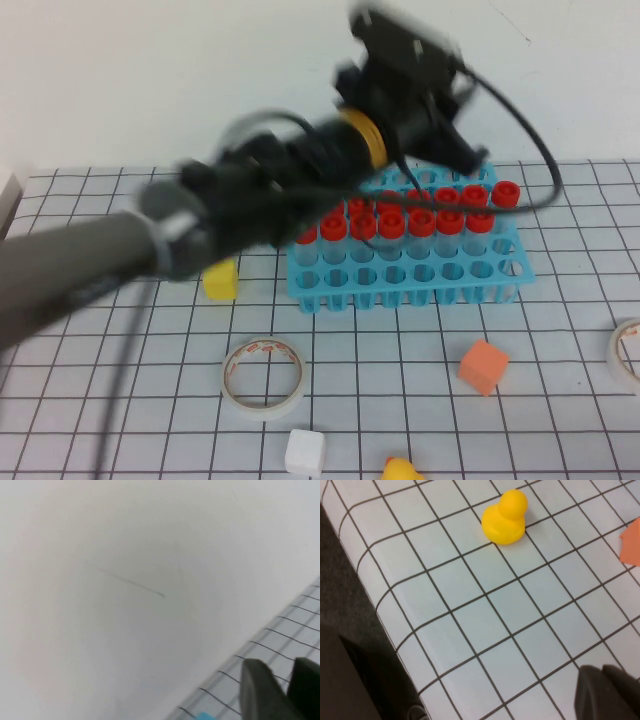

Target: Place the test tubes

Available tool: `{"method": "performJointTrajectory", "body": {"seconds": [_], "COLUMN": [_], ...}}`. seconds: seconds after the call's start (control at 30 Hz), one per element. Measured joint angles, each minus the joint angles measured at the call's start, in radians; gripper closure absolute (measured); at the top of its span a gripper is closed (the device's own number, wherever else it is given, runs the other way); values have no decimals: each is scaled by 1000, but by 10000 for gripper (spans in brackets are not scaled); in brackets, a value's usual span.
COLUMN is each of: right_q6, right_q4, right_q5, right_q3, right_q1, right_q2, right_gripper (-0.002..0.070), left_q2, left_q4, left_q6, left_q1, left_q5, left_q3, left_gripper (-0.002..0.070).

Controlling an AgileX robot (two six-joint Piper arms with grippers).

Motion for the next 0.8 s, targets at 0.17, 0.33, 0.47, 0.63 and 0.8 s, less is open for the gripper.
{"method": "performJointTrajectory", "body": {"seconds": [0.17,0.33,0.47,0.63,0.8], "right_q6": [0,0,0,0,0], "right_q4": [0,0,0,0,0], "right_q5": [0,0,0,0,0], "right_q3": [0,0,0,0,0], "right_q1": [0,0,0,0,0], "right_q2": [0,0,0,0,0], "right_gripper": [678,678,678,678,678], "left_q2": [-203,-499,-692,-940,-1197], "left_q4": [25,63,69,69,69], "left_q6": [106,143,144,98,85], "left_q1": [11,29,62,105,111], "left_q5": [212,390,392,336,314], "left_q3": [0,31,140,343,609], "left_gripper": [651,671,673,674,674]}}
